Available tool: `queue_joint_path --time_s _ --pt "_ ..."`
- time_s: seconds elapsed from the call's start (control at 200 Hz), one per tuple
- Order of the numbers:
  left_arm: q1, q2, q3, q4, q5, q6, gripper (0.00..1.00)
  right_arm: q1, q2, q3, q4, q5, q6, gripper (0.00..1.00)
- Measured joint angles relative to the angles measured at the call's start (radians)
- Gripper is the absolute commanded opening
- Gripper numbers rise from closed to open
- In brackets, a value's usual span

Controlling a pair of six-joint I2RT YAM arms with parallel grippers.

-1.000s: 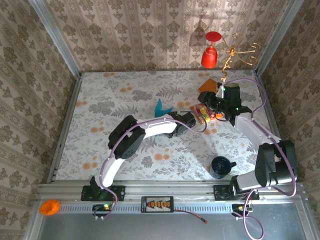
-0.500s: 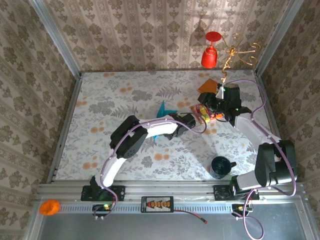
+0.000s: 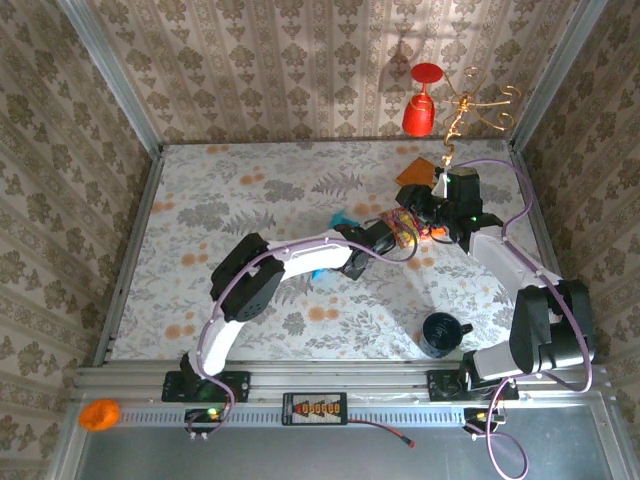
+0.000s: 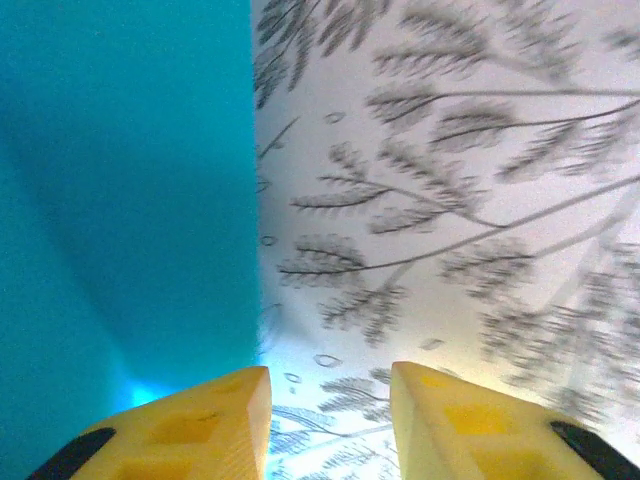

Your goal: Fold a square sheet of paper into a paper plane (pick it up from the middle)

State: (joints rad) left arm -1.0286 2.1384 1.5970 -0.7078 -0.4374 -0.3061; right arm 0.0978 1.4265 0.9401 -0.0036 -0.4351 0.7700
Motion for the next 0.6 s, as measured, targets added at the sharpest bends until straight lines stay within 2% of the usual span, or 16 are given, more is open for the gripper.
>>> queue_joint_path --time_s 0.315,0.49,0.6 --pt "-0.005 -0.146 -0.060 0.106 0.180 -0.069 0.49 -0.011 0.000 0.000 -0.001 0.018 -0.001 0.44" --pt "0.009 -0.283 -0.194 0.244 0.335 -0.097 0.50 -0.019 0.000 0.000 -0.001 0.024 -0.001 0.45" --pt "0.047 -0.381 -0.322 0.360 0.428 -0.127 0.55 -0.019 0.000 0.000 -0.002 0.039 -0.001 0.48"
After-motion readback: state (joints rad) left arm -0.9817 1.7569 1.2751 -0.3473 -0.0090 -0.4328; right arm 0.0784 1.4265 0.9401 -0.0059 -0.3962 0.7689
